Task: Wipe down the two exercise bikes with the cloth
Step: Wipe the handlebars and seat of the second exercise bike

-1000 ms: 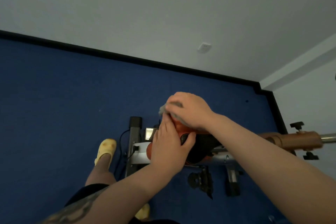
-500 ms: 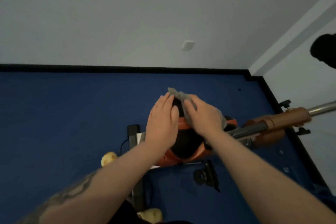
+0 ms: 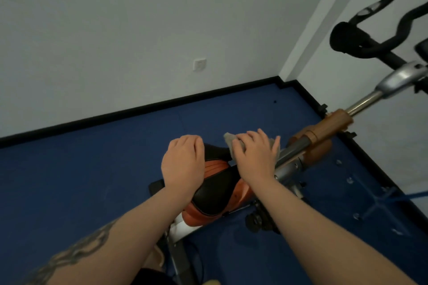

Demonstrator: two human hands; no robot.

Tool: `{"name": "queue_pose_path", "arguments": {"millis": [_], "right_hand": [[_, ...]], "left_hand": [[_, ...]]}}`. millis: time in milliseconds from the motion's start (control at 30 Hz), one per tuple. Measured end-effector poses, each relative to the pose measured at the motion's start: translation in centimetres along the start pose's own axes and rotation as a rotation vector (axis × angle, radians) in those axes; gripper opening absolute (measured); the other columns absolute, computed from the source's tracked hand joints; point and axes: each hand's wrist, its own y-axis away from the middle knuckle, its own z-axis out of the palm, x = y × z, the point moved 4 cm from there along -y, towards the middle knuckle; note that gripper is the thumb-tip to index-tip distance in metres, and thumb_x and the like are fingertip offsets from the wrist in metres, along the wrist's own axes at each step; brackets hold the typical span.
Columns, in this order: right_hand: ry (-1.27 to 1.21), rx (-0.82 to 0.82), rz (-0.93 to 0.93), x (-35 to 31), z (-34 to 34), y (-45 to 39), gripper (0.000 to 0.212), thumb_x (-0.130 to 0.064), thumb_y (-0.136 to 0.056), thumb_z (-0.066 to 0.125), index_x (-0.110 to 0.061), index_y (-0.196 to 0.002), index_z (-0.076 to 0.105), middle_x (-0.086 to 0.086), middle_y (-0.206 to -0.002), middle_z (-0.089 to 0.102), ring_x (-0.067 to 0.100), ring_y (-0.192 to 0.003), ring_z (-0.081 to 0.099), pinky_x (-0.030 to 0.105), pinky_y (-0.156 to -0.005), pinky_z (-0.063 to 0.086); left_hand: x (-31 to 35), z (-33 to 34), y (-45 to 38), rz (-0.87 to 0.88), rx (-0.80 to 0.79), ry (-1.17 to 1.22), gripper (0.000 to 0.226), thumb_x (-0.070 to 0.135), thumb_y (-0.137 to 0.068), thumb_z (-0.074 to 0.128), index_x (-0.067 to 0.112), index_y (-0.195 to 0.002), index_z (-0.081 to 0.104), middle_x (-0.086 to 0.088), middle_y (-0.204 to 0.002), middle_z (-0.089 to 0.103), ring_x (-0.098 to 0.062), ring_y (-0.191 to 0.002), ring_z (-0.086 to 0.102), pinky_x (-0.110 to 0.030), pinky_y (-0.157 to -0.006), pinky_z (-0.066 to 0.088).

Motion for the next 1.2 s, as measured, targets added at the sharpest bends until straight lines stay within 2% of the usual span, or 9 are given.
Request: {"name": "queue_pose_path", "arguments": {"millis": [167, 233, 367, 533, 633, 733, 867, 967, 1200], "right_hand": [[-0.310, 0.060, -0.017, -2.9, 0.9, 7.8, 0.051, -0.045, -0.099, 0.022, -0.038, -0.149, 0.020, -0.002, -0.163, 0.007, 0.009, -0.149, -0.002, 0.043, -0.122, 0.010], [-0.340, 0.022, 0.027, -3.0, 1.3, 8.7, 0.056, -0.056, -0.097, 0.013, -0.039, -0.150, 0.012, -0.006, -0.163, -0.003, 0.005, -0.148, -0.012, 0.039, -0.122, 0.004], [-0.160, 0.009, 0.228, -2.2, 1.2, 5.1, 0.072, -0.059, -0.097, 0.012, -0.018, -0.156, 0.002, 0.005, -0.163, -0.010, 0.017, -0.148, -0.017, 0.034, -0.120, -0.008], [-0.314, 0.079, 0.380, -2.4, 0.9, 3.4, 0.066, -0.042, -0.104, 0.025, -0.012, -0.155, -0.003, 0.003, -0.163, -0.013, 0.012, -0.148, -0.016, 0.026, -0.119, -0.008], [-0.486, 0.127, 0.398, -5.0, 1.7, 7.7, 0.070, -0.058, -0.094, 0.014, -0.026, -0.149, -0.015, -0.013, -0.158, -0.022, -0.007, -0.140, -0.026, 0.006, -0.107, -0.015], [-0.554, 0.147, 0.454, -5.5, 2.3, 8.2, 0.070, -0.057, -0.096, 0.017, -0.025, -0.150, -0.015, -0.016, -0.156, -0.023, -0.014, -0.133, -0.032, -0.001, -0.100, -0.018], [-0.526, 0.205, 0.678, -2.6, 1.0, 3.0, 0.068, -0.037, -0.105, 0.030, -0.006, -0.154, -0.006, 0.006, -0.163, -0.011, 0.011, -0.148, -0.012, 0.021, -0.118, -0.008], [-0.637, 0.235, 0.754, -2.5, 1.0, 2.7, 0.068, -0.037, -0.104, 0.031, -0.008, -0.154, -0.005, 0.005, -0.163, -0.005, 0.015, -0.150, -0.002, 0.027, -0.121, 0.003], [-0.669, 0.247, 0.782, -5.7, 2.5, 8.1, 0.065, -0.051, -0.101, 0.028, -0.029, -0.155, 0.001, 0.001, -0.152, 0.039, 0.025, -0.128, 0.049, 0.040, -0.101, 0.044]], "left_hand": [[-0.1, 0.0, -0.1, -0.031, 0.007, 0.022, 0.037, 0.036, -0.101, 0.033, 0.024, -0.111, 0.066, 0.008, -0.116, 0.064, -0.012, -0.114, 0.052, -0.029, -0.084, 0.042], [-0.2, 0.0, -0.1, -0.016, 0.020, 0.031, 0.036, 0.036, -0.101, 0.032, 0.024, -0.109, 0.066, 0.009, -0.115, 0.064, -0.012, -0.113, 0.052, -0.027, -0.080, 0.040], [0.0, 0.0, 0.0, 0.010, -0.021, 0.001, 0.038, 0.037, -0.102, 0.033, 0.022, -0.116, 0.064, 0.006, -0.122, 0.063, -0.015, -0.118, 0.050, -0.029, -0.087, 0.041], [-0.1, 0.3, -0.9, 0.248, -0.218, -0.251, 0.044, 0.037, -0.103, 0.026, 0.025, -0.138, 0.050, 0.008, -0.139, 0.052, -0.015, -0.128, 0.044, -0.031, -0.104, 0.039], [0.3, 0.0, -2.4, 0.366, -0.340, -0.313, 0.038, 0.037, -0.102, 0.026, 0.026, -0.121, 0.058, 0.008, -0.119, 0.062, -0.016, -0.108, 0.057, -0.031, -0.083, 0.047], [1.4, 1.1, -4.3, 0.440, -0.497, -0.415, 0.033, 0.035, -0.101, 0.026, 0.025, -0.078, 0.047, 0.008, -0.078, 0.054, -0.014, -0.071, 0.054, -0.030, -0.054, 0.034], [1.8, 1.6, -4.8, 0.542, -0.532, -0.398, 0.027, 0.027, -0.100, 0.028, 0.018, -0.075, 0.034, 0.007, -0.071, 0.038, -0.013, -0.061, 0.037, -0.029, -0.047, 0.022], [1.3, 1.9, -4.9, 0.537, -0.500, -0.364, 0.031, 0.030, -0.100, 0.026, 0.019, -0.074, 0.038, 0.006, -0.074, 0.045, -0.013, -0.060, 0.038, -0.029, -0.047, 0.021], [1.0, 2.4, -5.4, 0.502, -0.558, -0.244, 0.035, 0.028, -0.099, 0.028, 0.019, -0.070, 0.045, 0.005, -0.074, 0.053, -0.016, -0.066, 0.050, -0.030, -0.053, 0.031]]}}
